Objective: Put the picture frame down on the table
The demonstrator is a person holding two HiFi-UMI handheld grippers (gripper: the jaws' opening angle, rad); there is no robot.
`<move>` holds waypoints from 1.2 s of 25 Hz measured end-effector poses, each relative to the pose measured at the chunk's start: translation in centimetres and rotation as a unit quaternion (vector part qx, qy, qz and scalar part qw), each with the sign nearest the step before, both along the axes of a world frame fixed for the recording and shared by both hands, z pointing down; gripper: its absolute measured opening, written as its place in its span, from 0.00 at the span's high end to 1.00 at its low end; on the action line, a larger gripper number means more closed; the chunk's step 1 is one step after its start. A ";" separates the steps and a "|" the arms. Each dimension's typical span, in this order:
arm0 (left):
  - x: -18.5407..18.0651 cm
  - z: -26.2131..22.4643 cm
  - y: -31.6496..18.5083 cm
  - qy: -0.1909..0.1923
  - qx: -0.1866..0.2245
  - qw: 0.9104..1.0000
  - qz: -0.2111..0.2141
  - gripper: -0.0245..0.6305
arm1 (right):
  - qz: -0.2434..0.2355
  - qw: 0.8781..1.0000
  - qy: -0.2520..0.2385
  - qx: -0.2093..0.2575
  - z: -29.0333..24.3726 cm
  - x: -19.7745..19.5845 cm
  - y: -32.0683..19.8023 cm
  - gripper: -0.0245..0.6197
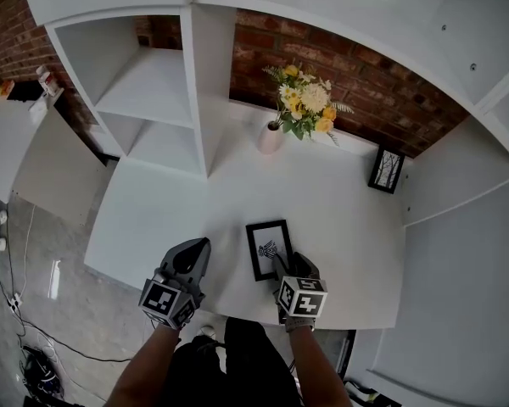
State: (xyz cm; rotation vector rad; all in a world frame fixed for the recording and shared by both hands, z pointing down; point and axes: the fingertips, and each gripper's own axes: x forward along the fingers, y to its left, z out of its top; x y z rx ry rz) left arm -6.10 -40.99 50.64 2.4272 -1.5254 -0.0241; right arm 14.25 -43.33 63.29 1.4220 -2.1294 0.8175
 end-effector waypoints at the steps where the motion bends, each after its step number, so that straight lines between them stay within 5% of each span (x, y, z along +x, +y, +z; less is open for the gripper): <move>1: -0.2 0.0 0.1 -0.001 -0.001 1.000 -0.003 0.96 | -0.005 1.000 0.007 -0.001 0.1 -0.1 0.0 0.60; 13: -0.7 0.2 0.8 0.000 -0.001 1.000 -0.011 0.96 | 0.003 0.999 -0.007 0.047 -1.8 0.8 -0.1 0.62; 24: 0.9 -0.2 1.6 0.004 0.007 1.000 0.021 0.95 | 0.005 0.990 -0.023 0.137 -5.8 1.7 1.7 0.95; 30: 1.4 -1.5 2.2 0.005 0.023 0.999 0.038 0.95 | 0.003 0.984 -0.036 0.173 -8.3 1.6 3.5 0.96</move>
